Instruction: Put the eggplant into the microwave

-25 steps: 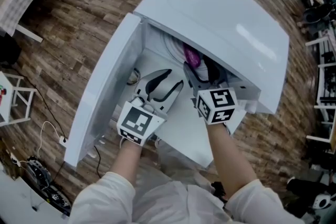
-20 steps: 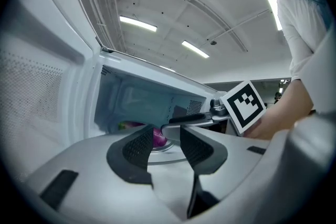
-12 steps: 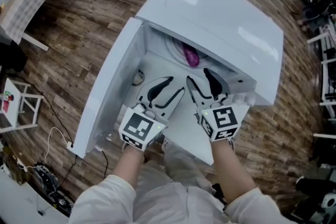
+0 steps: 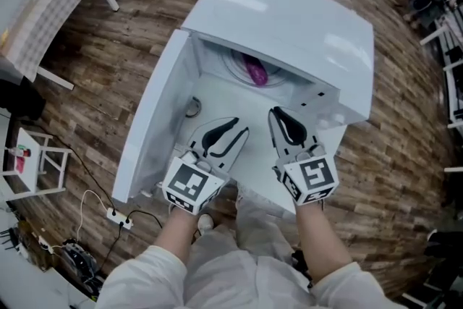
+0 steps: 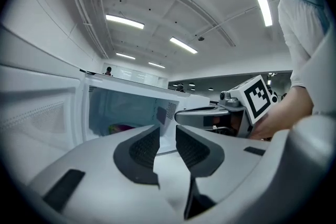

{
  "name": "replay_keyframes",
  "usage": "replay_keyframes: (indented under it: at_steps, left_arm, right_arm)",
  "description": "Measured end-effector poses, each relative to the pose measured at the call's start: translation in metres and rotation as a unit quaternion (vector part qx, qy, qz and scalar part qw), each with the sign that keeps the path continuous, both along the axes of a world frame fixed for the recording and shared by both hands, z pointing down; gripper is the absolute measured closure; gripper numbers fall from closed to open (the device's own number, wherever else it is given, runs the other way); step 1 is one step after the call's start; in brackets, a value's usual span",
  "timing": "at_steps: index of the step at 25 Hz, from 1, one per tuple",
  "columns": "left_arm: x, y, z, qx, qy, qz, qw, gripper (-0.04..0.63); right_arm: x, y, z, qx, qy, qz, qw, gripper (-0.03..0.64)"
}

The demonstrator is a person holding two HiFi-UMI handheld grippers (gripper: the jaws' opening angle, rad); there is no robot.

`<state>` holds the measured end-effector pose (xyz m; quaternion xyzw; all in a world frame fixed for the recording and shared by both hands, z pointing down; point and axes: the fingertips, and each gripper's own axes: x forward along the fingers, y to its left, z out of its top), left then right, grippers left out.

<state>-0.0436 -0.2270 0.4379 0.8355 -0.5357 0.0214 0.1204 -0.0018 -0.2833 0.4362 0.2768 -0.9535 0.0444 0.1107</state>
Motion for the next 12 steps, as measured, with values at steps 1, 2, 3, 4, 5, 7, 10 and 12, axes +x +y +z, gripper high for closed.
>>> replay_keyframes:
  at_steps: [1,2,3,4,5,7,10,12]
  left_arm:
    - [0.003,0.004,-0.004,0.001,-0.004,0.006,1.0000,0.506]
    - [0.006,0.009,-0.008,0.004,-0.008,0.011,0.9999,0.522]
    - [0.008,0.013,-0.013,0.008,-0.011,0.015,0.9998,0.536]
    - [0.010,0.018,-0.017,0.012,-0.014,0.018,0.9997,0.546]
    - [0.013,0.023,-0.021,0.014,-0.016,0.021,0.9995,0.555]
    - [0.018,0.033,-0.028,0.018,-0.021,0.029,0.9992,0.569]
    - [0.024,0.051,-0.037,0.027,-0.030,0.040,0.9984,0.589]
    - [0.026,0.065,-0.044,0.032,-0.029,0.045,0.9981,0.594]
  right_arm:
    - [0.003,0.005,-0.003,-0.001,-0.003,0.000,1.000,0.566]
    - [0.006,0.011,-0.006,0.000,-0.005,0.000,1.000,0.568]
    - [0.009,0.017,-0.009,0.001,-0.008,-0.001,1.000,0.569]
    - [0.011,0.024,-0.012,0.001,-0.011,-0.002,1.000,0.571]
    - [0.014,0.031,-0.015,0.002,-0.014,-0.003,1.000,0.572]
    - [0.019,0.044,-0.021,0.002,-0.021,-0.003,1.000,0.575]
    - [0.025,0.066,-0.030,0.002,-0.029,-0.001,1.000,0.577]
    - [0.027,0.083,-0.037,0.001,-0.034,-0.001,0.999,0.577]
